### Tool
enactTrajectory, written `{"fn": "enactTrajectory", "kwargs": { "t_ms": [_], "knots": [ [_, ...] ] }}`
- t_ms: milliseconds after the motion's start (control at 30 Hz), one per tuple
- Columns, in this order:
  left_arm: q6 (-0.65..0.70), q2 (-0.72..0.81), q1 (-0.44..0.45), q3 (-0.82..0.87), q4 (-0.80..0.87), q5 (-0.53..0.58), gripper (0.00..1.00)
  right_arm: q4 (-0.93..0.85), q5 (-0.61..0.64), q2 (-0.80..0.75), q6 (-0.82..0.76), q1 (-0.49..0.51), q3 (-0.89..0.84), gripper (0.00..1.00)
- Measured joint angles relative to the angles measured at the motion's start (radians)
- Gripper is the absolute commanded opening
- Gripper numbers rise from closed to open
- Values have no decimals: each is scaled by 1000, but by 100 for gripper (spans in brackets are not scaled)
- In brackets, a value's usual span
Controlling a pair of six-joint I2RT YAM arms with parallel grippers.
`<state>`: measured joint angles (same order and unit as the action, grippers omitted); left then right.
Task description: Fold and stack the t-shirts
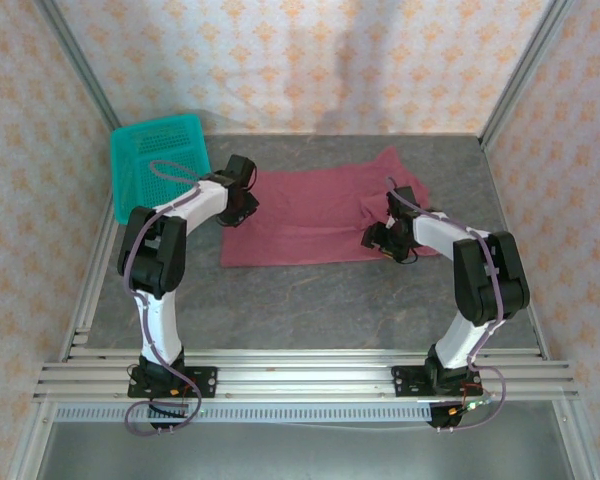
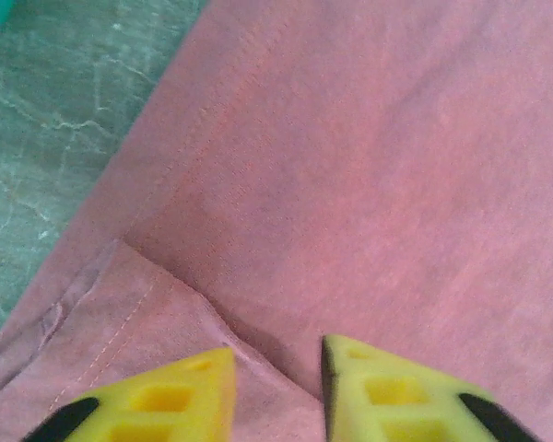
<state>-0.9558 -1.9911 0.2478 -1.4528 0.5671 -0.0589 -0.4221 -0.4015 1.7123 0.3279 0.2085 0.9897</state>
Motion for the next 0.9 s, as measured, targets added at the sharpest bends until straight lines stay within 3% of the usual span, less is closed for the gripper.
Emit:
{"fn": "enactTrajectory", "kwargs": {
  "t_ms": [167,367,467,633,733,900],
  "knots": [
    [9,21,1,-39,54,20,54,-21,-7,-18,5,-5,1,68],
    [37,216,47,-75,114,34,65,-124,-26,-154,36,-51,58,74],
    [66,340,83,-71,128,34,72,-169,-23,-245,45,-108,132,78],
    [130,494,88,5,129,24,72,-240,-6,-322,36,-262,251,76],
    [158,504,84,58,126,11,67,-264,-6,-293,21,-323,270,69],
    [180,426,84,114,121,-23,24,-264,-35,-165,14,-336,267,32]
  ]
}}
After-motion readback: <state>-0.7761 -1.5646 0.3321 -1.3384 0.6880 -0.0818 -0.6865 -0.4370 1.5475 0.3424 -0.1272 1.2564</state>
